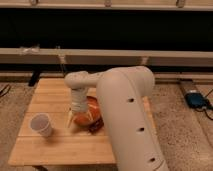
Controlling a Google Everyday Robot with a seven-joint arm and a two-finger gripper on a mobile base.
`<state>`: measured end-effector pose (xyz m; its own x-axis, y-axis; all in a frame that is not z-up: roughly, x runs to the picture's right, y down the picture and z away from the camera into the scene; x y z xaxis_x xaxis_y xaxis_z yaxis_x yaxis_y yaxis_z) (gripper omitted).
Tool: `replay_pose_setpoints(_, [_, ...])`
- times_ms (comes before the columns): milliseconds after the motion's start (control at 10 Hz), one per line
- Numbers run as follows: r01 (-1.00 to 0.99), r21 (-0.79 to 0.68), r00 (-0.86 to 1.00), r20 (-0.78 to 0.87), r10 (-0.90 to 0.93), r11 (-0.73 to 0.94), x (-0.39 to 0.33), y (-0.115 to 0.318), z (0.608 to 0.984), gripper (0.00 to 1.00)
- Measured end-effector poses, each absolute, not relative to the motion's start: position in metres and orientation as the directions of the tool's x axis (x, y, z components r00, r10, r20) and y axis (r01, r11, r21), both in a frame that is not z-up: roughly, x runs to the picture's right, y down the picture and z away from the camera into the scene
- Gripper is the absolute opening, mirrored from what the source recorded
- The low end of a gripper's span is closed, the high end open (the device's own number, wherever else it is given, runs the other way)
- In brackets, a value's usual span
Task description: Push the ceramic bowl across the table
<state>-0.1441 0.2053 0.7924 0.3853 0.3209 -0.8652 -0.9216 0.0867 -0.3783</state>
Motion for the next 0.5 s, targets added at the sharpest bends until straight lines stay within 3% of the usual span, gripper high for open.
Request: replay_pose_setpoints(500, [-0.860,-0.508,0.497,-0.805,0.324,0.058,-0.155,0.188,0.732,0.80])
